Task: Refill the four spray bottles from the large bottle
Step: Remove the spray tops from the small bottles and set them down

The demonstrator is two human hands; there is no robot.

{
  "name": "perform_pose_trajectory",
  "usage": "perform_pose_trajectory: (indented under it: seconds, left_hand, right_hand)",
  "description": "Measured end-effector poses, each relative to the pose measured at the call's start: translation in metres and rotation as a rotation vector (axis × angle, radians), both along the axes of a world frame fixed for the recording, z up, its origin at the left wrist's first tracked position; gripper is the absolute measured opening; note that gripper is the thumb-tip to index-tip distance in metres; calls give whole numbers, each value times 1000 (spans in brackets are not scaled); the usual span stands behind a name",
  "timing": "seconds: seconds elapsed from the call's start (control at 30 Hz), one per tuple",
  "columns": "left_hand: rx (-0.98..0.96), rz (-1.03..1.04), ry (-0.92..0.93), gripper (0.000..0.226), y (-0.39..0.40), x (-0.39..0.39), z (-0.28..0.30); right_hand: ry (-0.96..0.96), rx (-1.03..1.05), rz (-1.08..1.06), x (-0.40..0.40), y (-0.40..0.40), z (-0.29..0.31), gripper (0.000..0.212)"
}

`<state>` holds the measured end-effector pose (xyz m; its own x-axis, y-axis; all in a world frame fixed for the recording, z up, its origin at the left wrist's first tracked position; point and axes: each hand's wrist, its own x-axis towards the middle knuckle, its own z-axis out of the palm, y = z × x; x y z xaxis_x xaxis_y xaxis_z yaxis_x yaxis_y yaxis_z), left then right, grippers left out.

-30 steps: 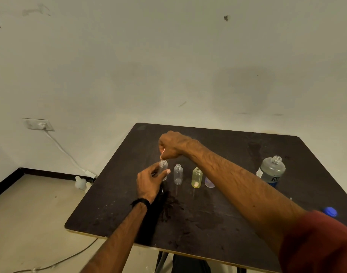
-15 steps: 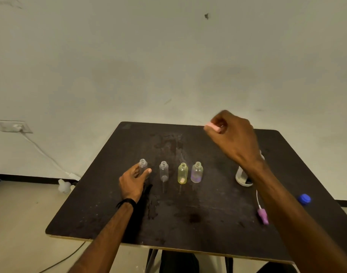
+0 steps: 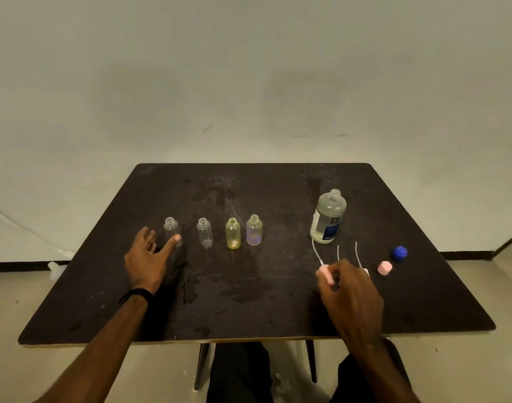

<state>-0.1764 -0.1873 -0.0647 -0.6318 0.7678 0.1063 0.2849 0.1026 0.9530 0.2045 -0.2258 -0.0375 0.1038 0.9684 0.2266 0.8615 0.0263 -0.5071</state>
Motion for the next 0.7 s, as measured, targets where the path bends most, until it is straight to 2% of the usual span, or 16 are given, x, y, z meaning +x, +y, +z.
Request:
perform_pose_trajectory:
  seconds: [0.23,0.7]
  left_hand:
    - [-38,-8,32,83,-11,-7,-3]
    - [-63,-30,18,85,-17,0,-3]
  right_hand:
    - [-134,-98,-62,-6,4,-25,20]
    - [-12,-60,-95,-3,8,-34,27]
